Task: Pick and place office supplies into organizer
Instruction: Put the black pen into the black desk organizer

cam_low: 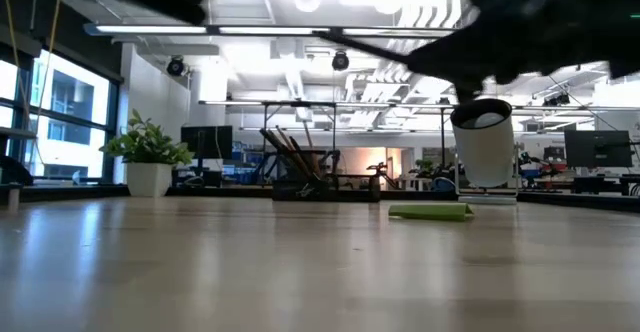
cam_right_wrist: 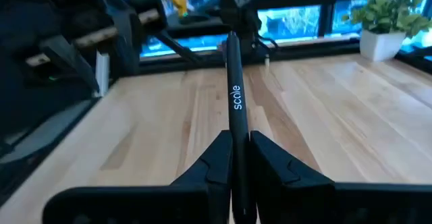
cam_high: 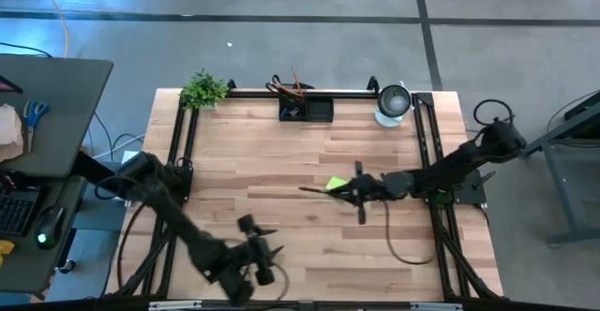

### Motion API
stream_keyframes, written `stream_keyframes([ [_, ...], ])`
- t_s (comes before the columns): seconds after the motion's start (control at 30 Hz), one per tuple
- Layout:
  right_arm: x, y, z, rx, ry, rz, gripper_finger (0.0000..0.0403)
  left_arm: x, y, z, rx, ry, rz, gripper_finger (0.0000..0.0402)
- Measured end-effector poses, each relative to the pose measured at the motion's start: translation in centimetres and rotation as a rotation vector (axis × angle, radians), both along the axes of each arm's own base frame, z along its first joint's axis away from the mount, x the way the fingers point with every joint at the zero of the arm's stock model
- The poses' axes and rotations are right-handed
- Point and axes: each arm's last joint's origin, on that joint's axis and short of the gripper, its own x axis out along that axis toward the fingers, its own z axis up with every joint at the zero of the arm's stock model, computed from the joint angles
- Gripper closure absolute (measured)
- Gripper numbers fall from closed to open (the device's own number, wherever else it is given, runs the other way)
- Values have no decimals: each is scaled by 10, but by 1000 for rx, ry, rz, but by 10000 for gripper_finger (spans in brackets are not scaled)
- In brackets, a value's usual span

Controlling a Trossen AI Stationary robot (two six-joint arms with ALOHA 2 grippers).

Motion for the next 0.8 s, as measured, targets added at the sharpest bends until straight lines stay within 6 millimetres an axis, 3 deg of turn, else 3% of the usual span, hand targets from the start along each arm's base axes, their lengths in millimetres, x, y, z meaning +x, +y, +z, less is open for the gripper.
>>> stream_keyframes([
  [0.17, -29, 8, 0, 21, -58, 2, 380, 43, 19, 9, -40, 45, -201, 227],
  [0.43, -49, 32, 12, 2, -214, 72, 378, 80, 56, 19, 56, -5, -316, 261],
  [0.63, -56, 42, 12, -12, -203, -3, 374, 90, 88, 5, -79, -150, -545, 290],
  [0.8, -61, 48, 11, -12, -196, -37, 376, 76, 122, -20, -121, -331, -576, 304],
])
